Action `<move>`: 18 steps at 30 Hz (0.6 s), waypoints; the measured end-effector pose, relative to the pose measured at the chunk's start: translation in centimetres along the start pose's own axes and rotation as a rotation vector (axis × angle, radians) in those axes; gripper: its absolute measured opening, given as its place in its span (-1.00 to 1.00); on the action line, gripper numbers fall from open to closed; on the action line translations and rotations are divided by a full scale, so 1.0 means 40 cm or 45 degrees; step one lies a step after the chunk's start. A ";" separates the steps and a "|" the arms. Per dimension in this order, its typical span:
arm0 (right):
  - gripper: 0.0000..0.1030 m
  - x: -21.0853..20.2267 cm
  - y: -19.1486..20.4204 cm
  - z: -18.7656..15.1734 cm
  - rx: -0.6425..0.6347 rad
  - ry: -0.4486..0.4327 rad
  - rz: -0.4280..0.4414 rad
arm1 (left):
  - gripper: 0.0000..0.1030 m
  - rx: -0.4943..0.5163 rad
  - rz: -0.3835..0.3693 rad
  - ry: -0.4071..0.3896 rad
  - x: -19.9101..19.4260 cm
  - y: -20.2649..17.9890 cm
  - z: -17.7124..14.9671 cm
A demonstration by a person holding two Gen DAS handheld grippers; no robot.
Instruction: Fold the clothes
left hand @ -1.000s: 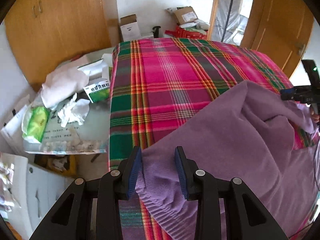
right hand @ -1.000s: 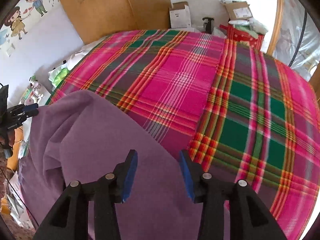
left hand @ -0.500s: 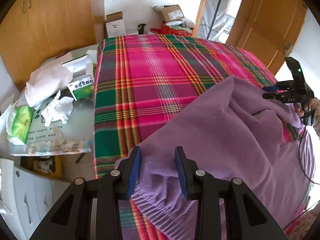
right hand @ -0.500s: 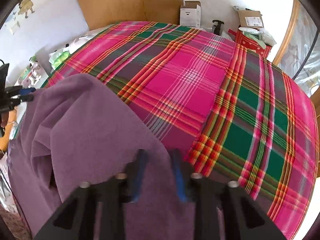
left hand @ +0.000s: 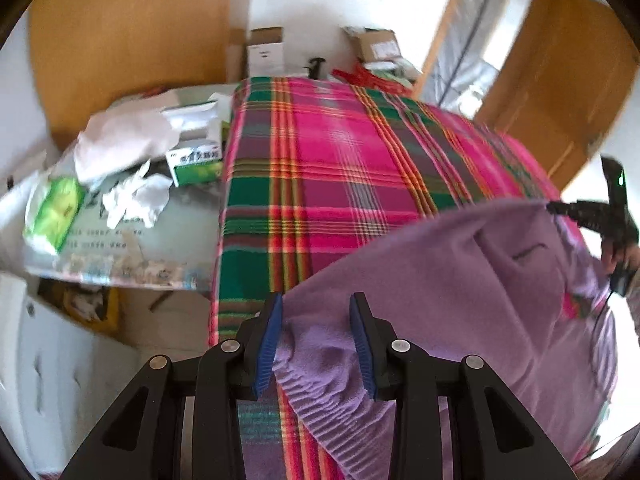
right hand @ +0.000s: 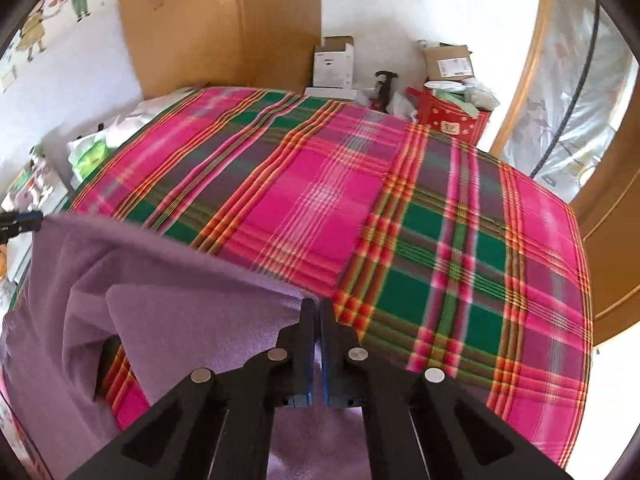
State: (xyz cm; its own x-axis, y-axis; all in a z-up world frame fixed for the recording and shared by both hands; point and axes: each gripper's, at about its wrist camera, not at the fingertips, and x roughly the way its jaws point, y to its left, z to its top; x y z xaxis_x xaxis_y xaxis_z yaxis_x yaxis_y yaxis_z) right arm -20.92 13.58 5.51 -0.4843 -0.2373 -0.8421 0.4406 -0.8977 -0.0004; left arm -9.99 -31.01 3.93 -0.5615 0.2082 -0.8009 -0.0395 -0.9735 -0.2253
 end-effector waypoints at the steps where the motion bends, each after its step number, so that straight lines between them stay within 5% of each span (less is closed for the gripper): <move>1: -0.96 0.000 -0.001 0.001 0.003 0.001 -0.011 | -0.31 -0.043 -0.013 -0.003 -0.006 0.009 -0.003; 9: -0.96 0.020 -0.018 -0.001 0.056 -0.002 -0.085 | -0.31 -0.366 -0.072 0.003 -0.022 0.095 -0.030; 18: -0.96 0.001 -0.054 -0.004 0.094 0.008 -0.225 | -0.30 -0.355 -0.075 0.116 0.046 0.048 -0.052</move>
State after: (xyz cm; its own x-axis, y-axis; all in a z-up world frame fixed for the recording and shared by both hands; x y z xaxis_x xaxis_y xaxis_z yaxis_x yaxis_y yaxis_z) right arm -21.77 15.58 5.37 -0.5444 -0.0712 -0.8358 0.2921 -0.9501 -0.1093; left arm -9.39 -32.29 0.88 -0.4878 0.2832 -0.8258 0.1658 -0.8987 -0.4061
